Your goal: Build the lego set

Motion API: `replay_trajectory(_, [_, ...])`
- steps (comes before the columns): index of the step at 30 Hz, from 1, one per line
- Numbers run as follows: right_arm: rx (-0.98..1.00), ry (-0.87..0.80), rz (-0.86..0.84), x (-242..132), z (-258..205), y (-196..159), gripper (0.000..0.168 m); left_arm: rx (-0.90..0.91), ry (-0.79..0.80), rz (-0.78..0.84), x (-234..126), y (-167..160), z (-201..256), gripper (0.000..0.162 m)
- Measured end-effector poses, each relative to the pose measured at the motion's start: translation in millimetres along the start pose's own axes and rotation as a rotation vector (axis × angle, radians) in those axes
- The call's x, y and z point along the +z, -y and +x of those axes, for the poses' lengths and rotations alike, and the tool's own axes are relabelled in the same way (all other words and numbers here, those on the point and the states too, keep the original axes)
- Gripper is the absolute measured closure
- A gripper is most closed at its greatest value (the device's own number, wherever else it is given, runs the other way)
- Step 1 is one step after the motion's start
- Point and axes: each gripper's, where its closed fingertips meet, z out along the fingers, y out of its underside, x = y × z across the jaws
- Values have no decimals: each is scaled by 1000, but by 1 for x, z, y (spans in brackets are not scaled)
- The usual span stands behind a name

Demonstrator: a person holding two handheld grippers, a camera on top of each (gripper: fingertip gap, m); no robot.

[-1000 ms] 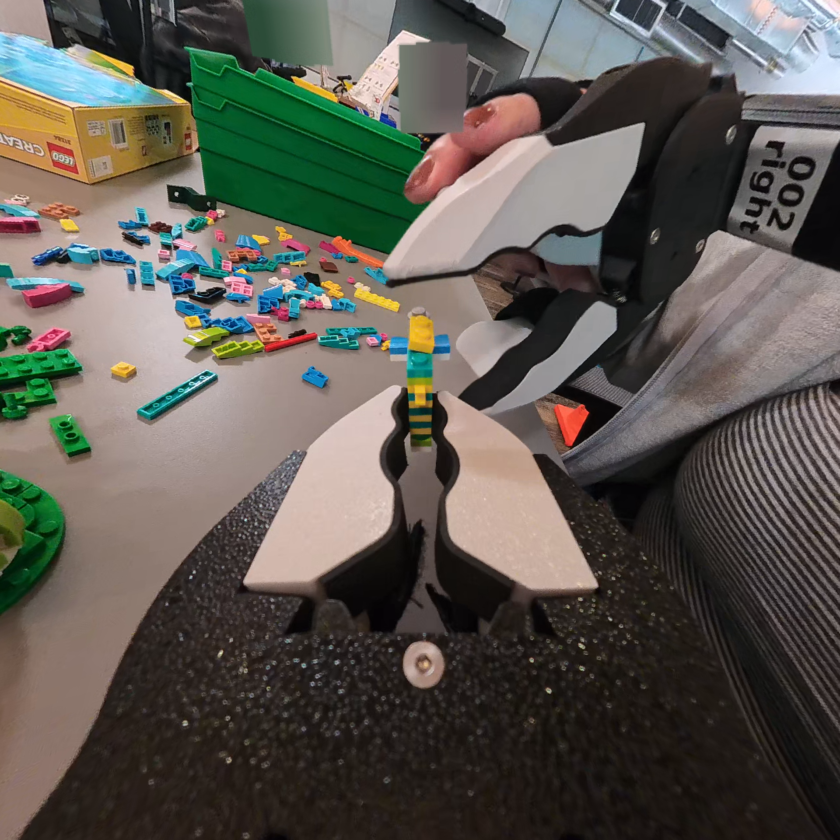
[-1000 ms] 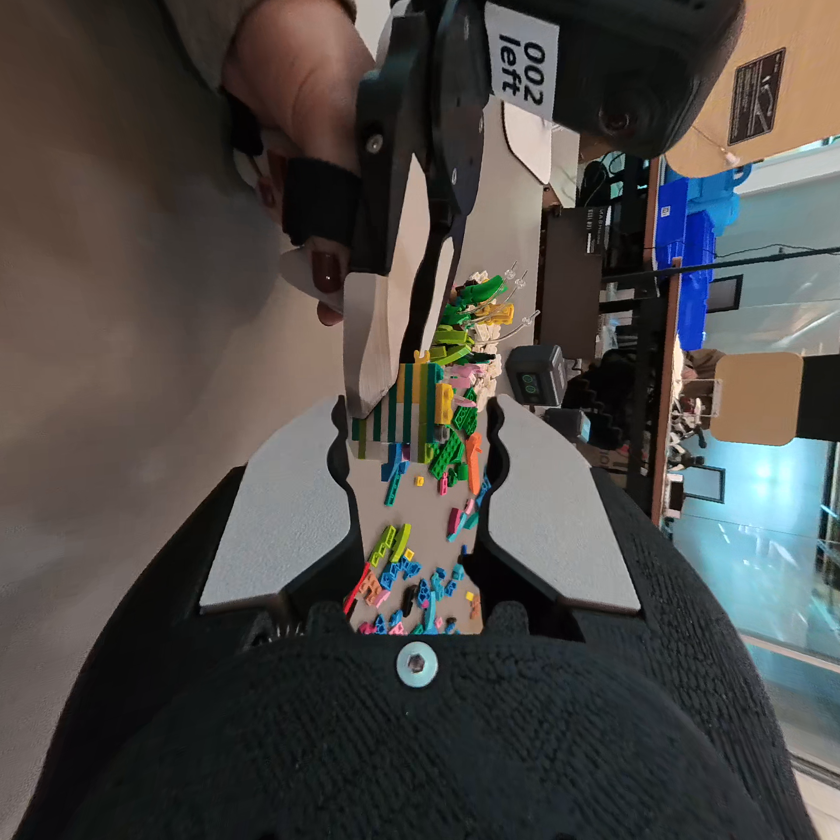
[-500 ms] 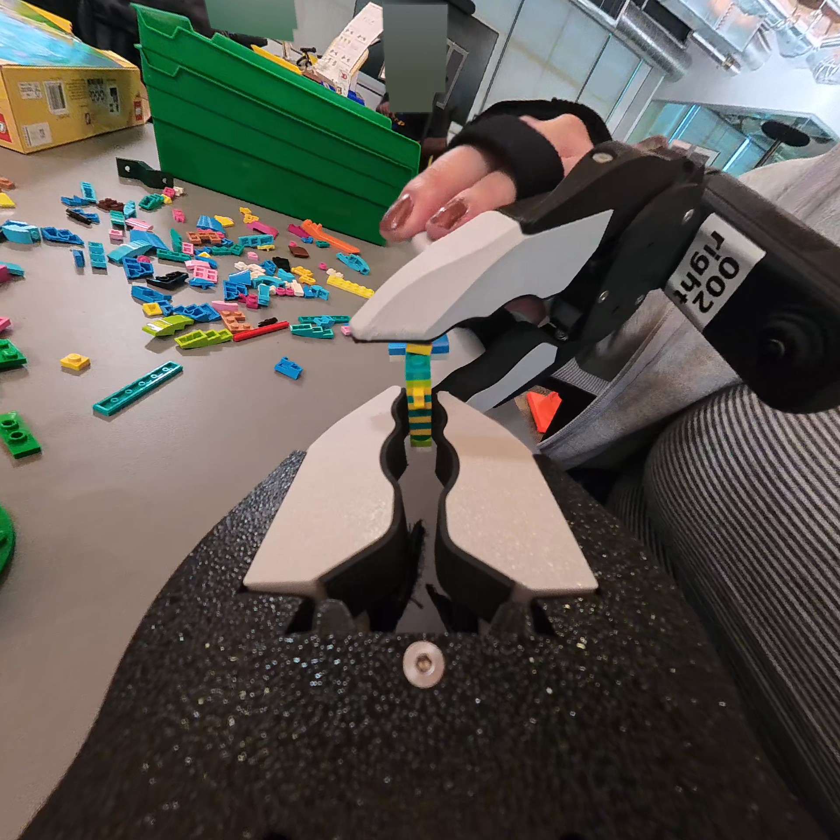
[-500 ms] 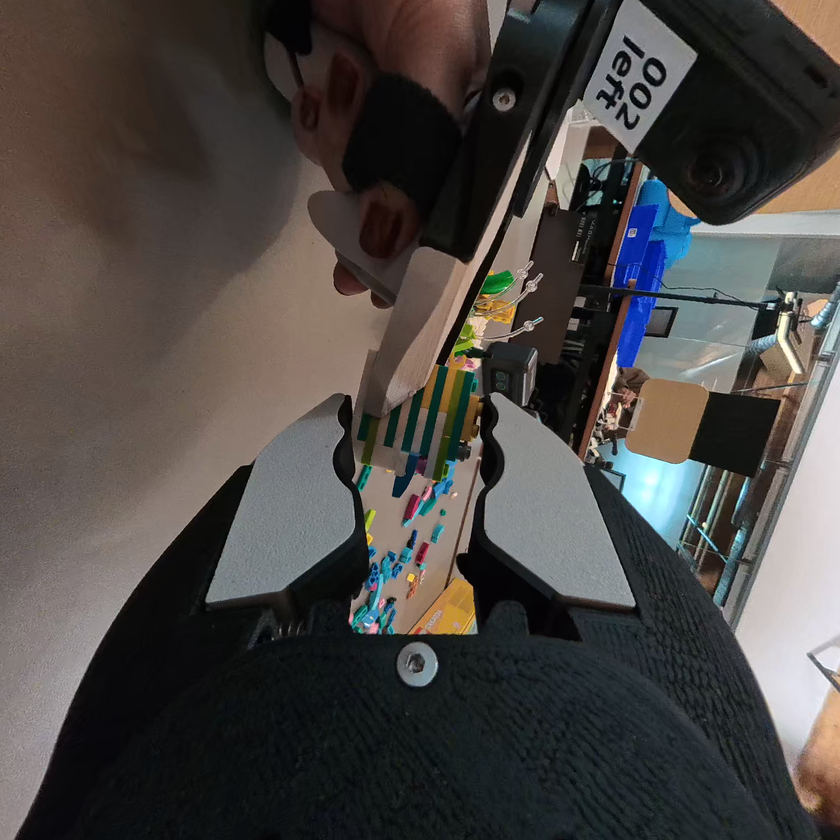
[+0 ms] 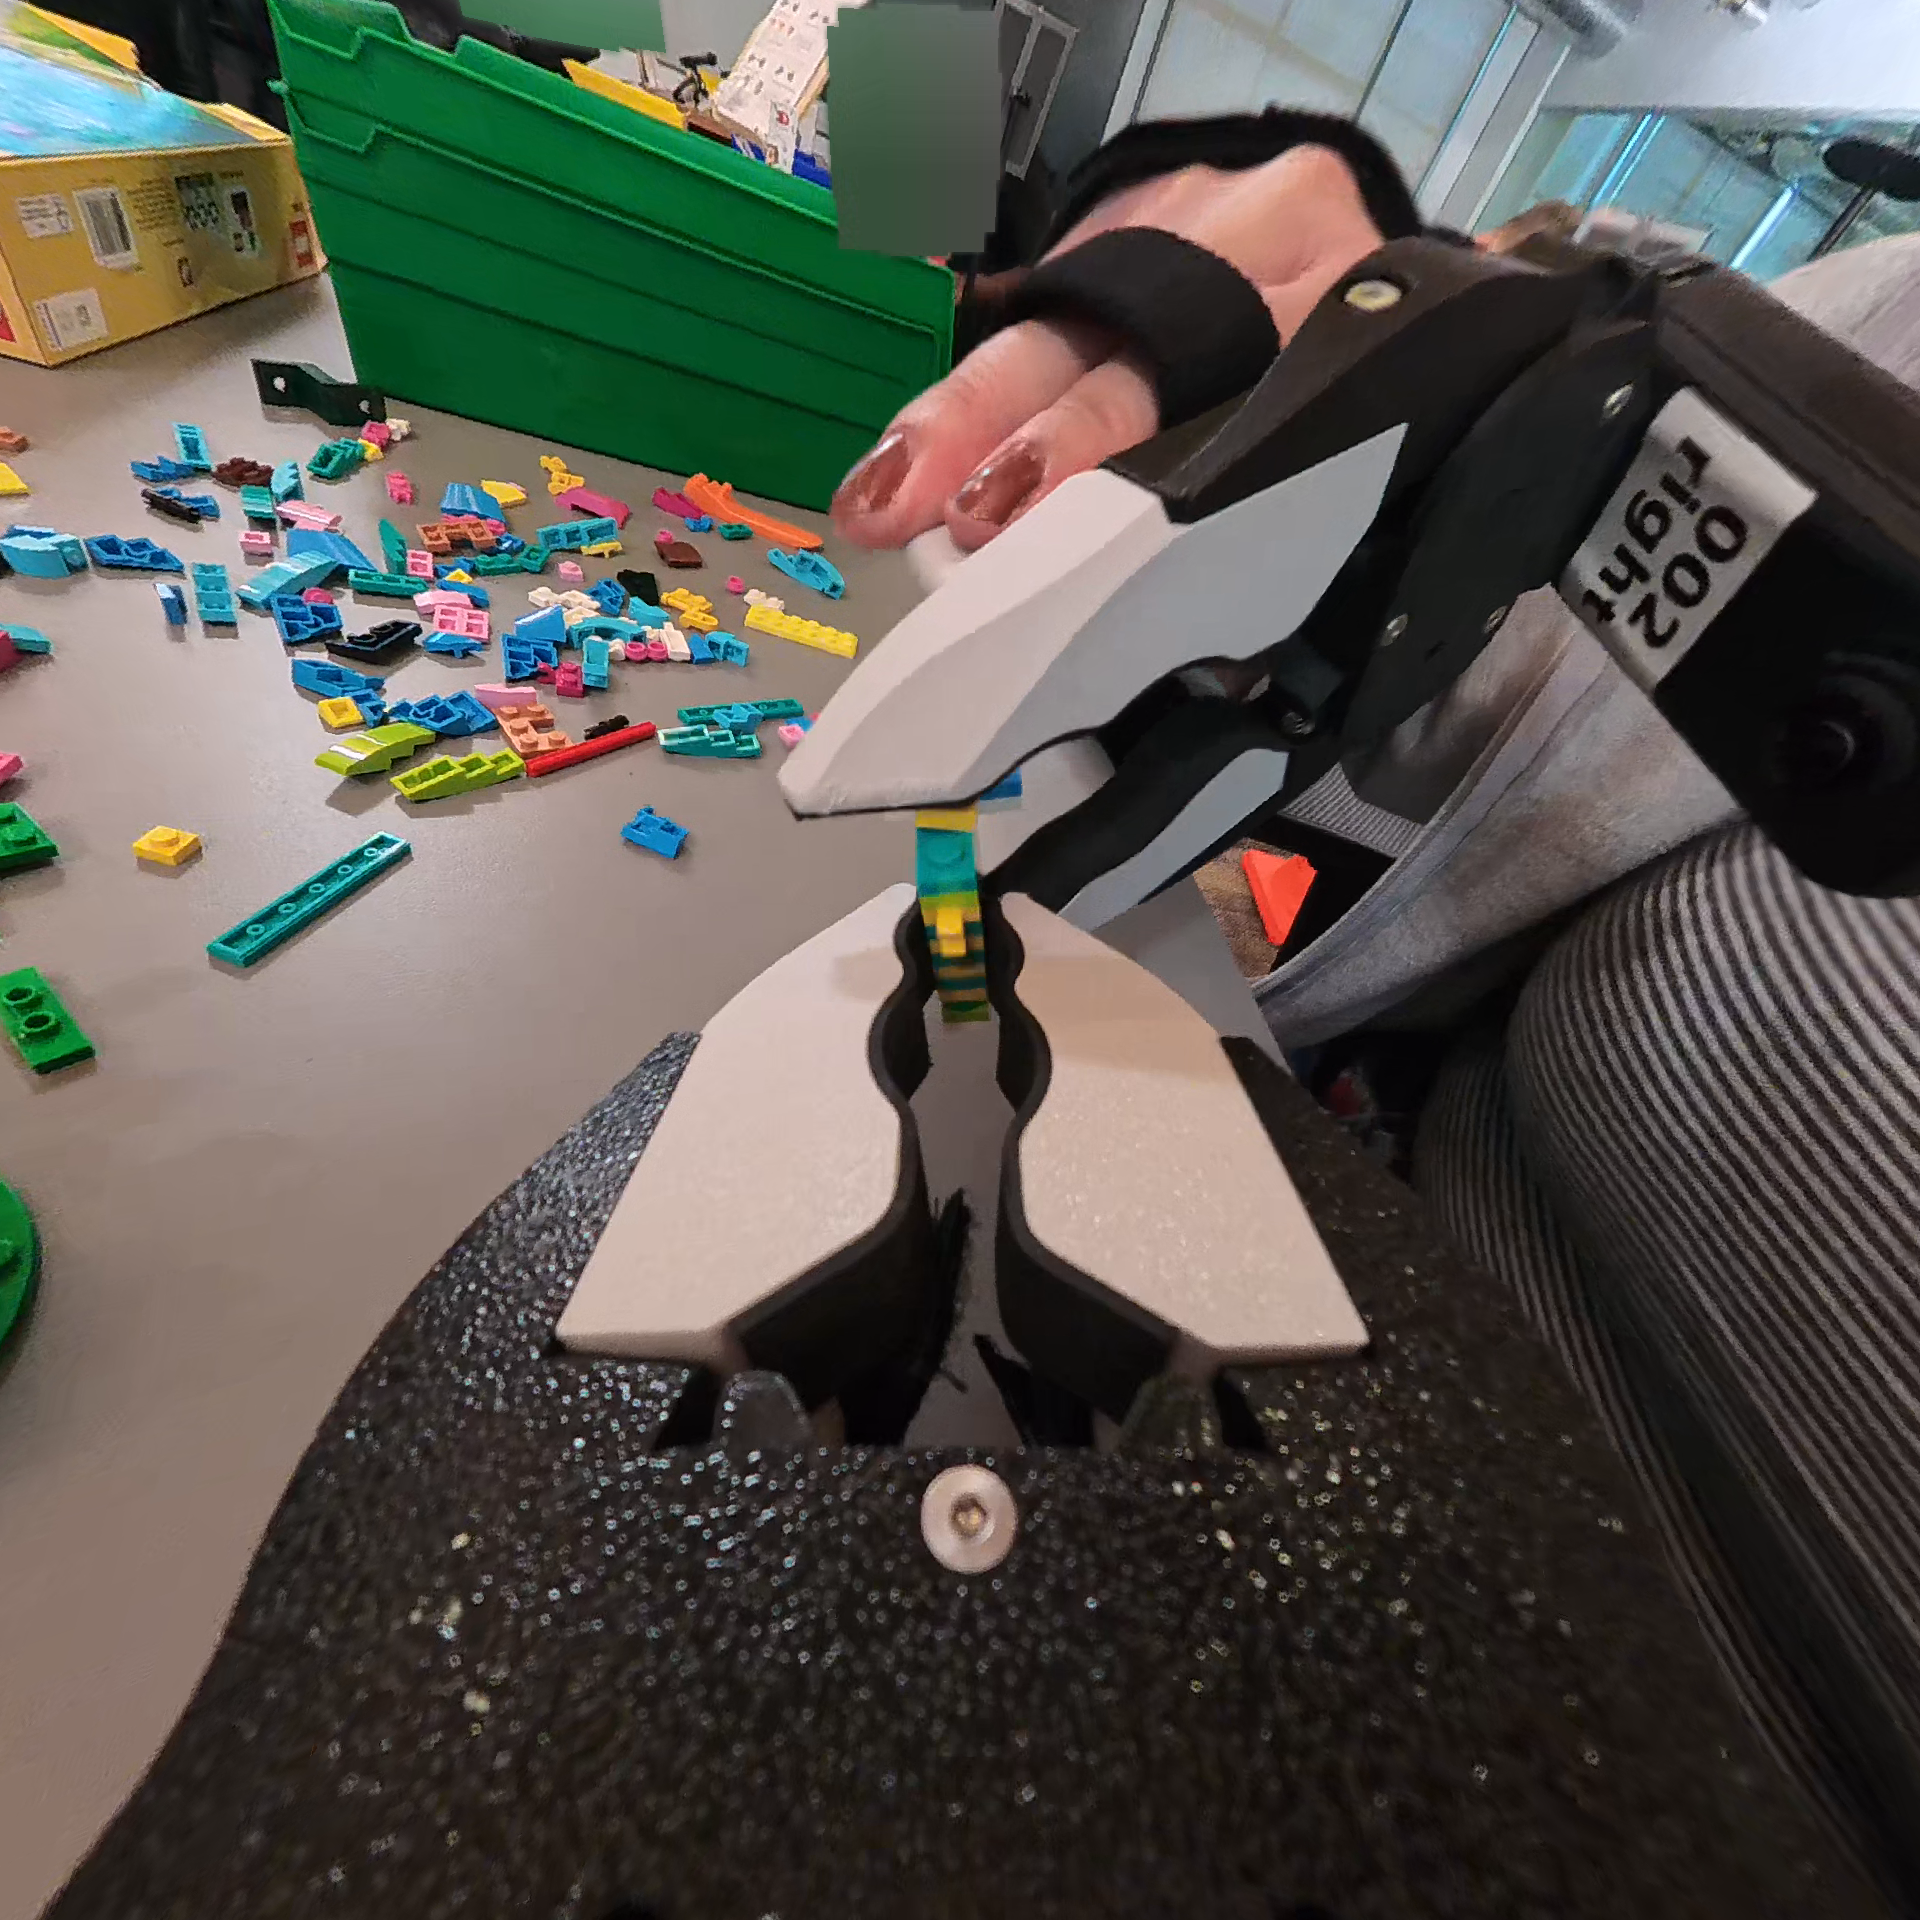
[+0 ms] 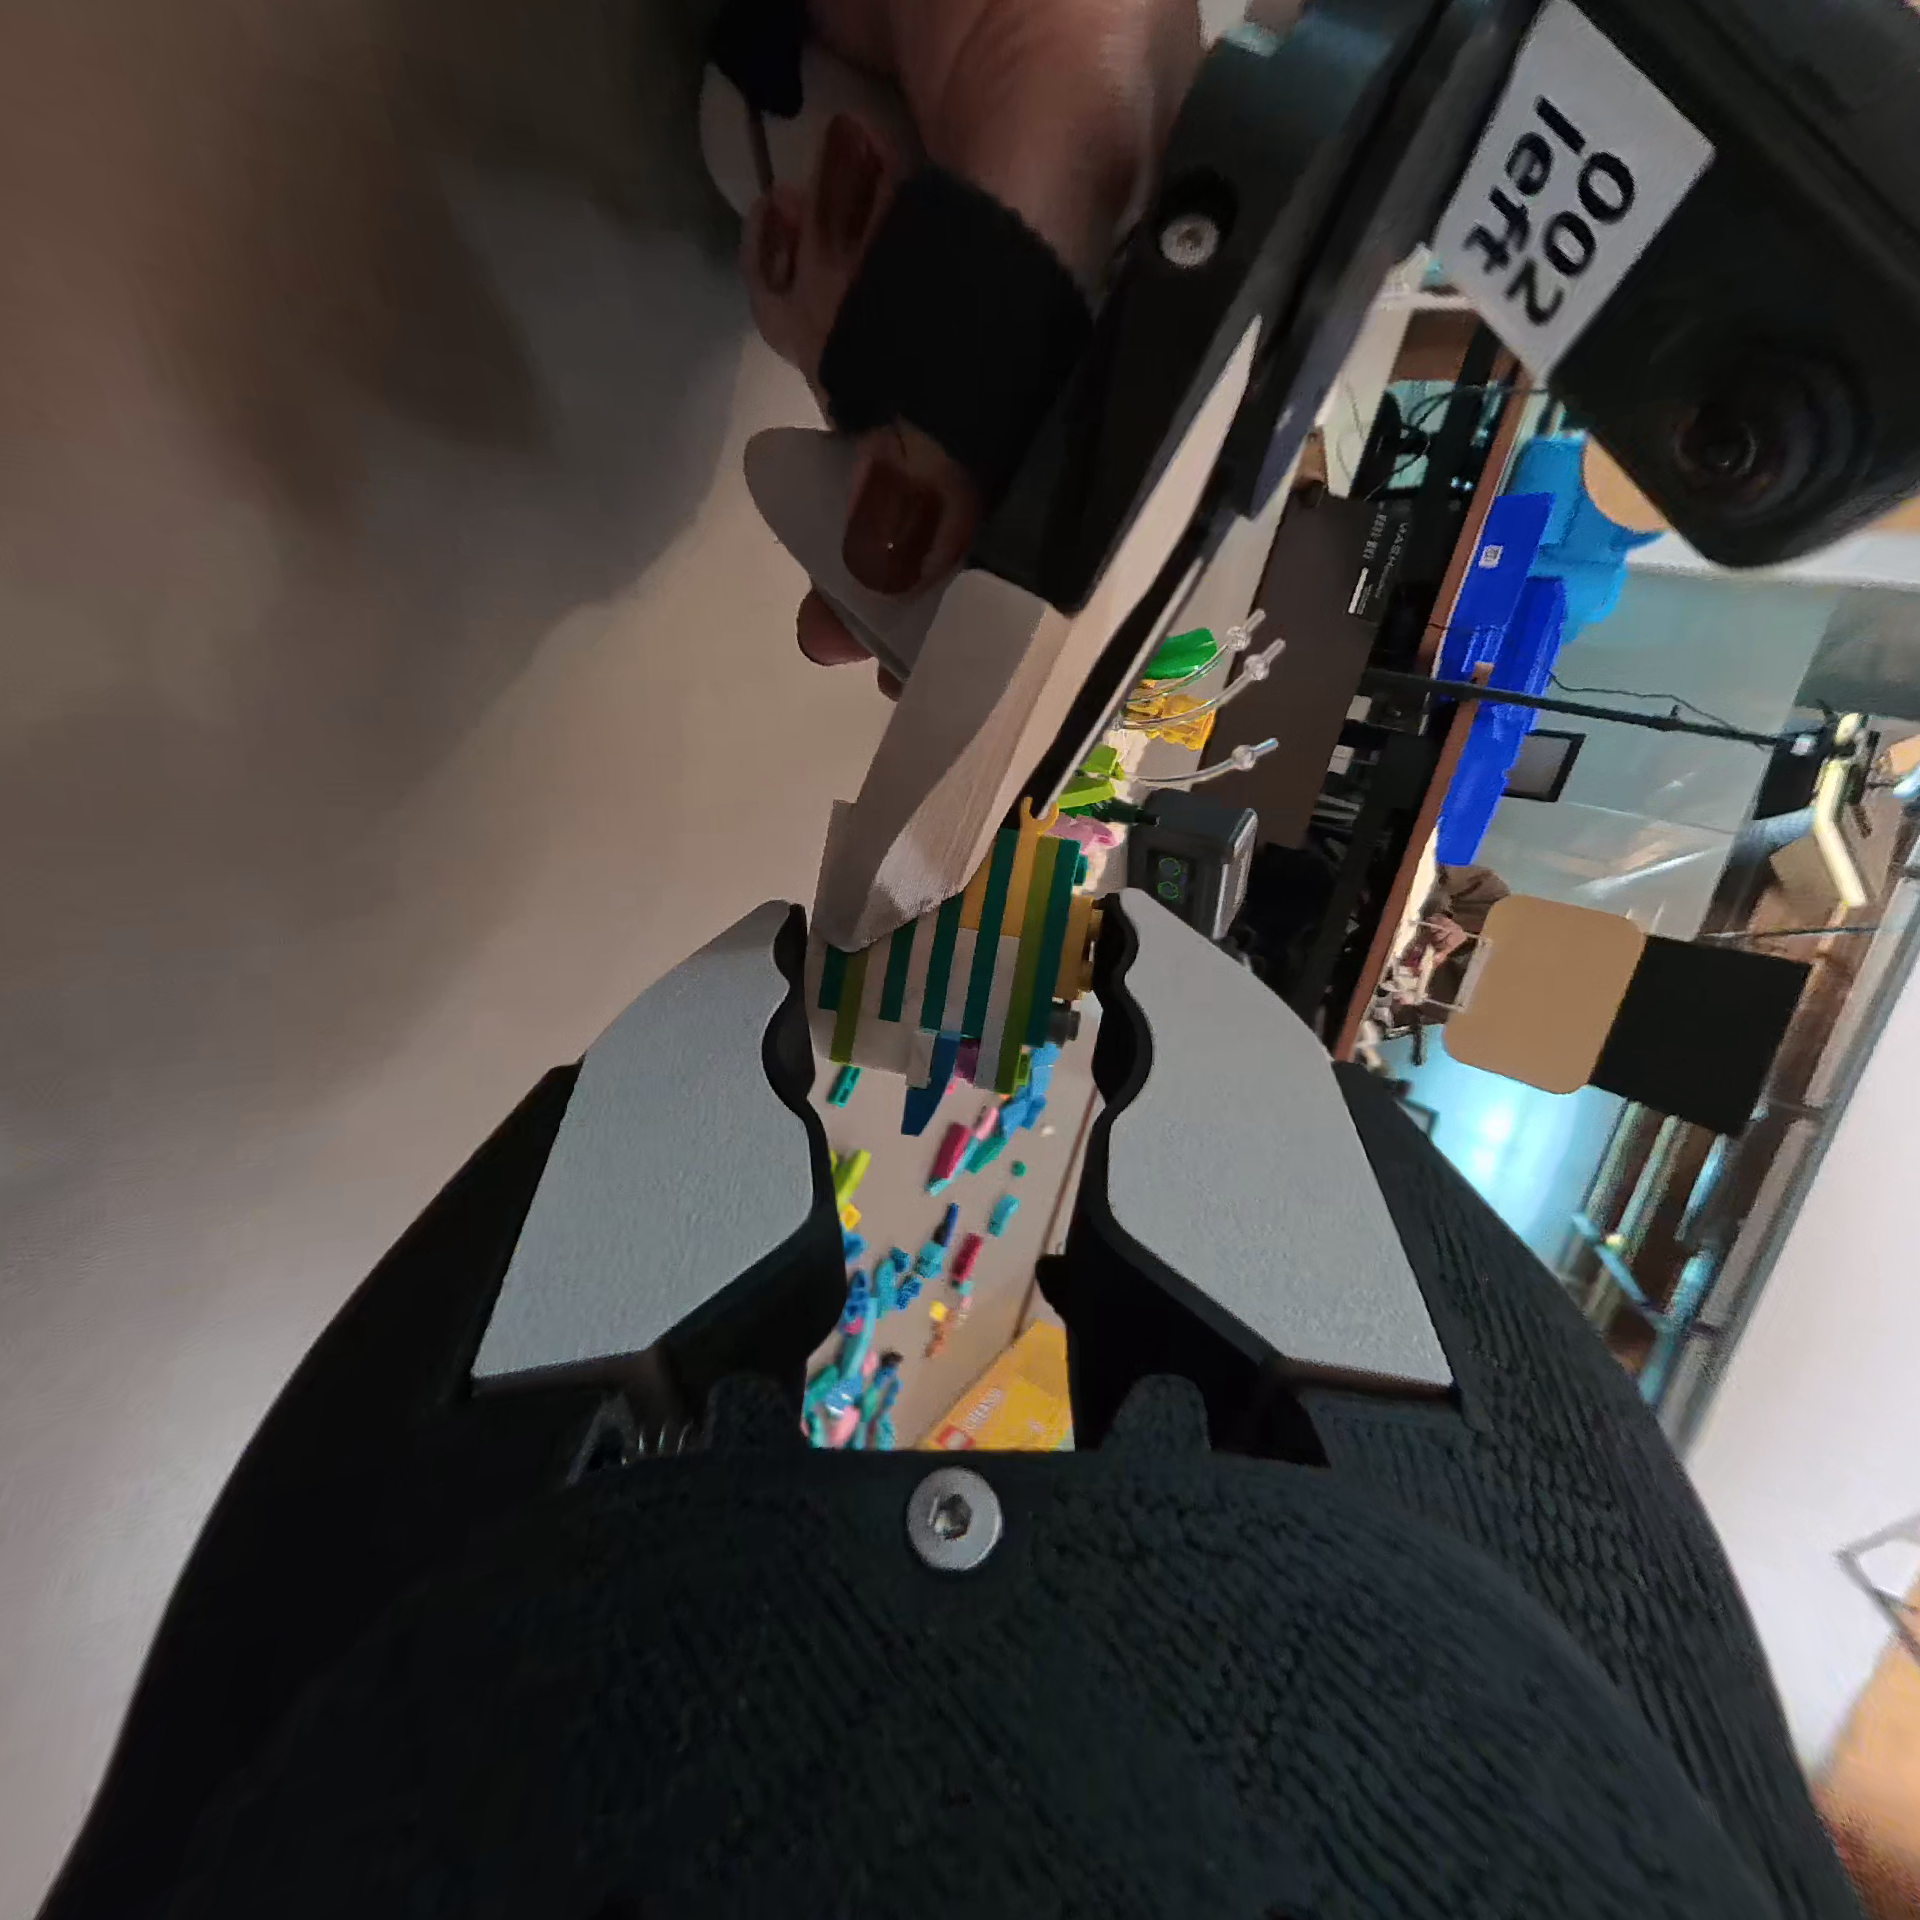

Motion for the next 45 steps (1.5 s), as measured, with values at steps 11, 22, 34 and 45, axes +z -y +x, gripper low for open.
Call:
replay_trajectory(11, [261, -20, 111, 0, 8, 3, 115, -70, 29, 108, -3, 12, -7, 142])
replay_trajectory(22, [219, -256, 109, -7, 26, 5, 119, -22, 130, 169, -12, 23, -15, 154])
replay_trajectory(34, [184, -232, 93, -4, 21, 6, 126, 186, 232, 69, -12, 20, -13, 154])
replay_trajectory(45, [300, -252, 135, -10, 26, 2, 125, 69, 247, 146, -20, 24, -26, 154])
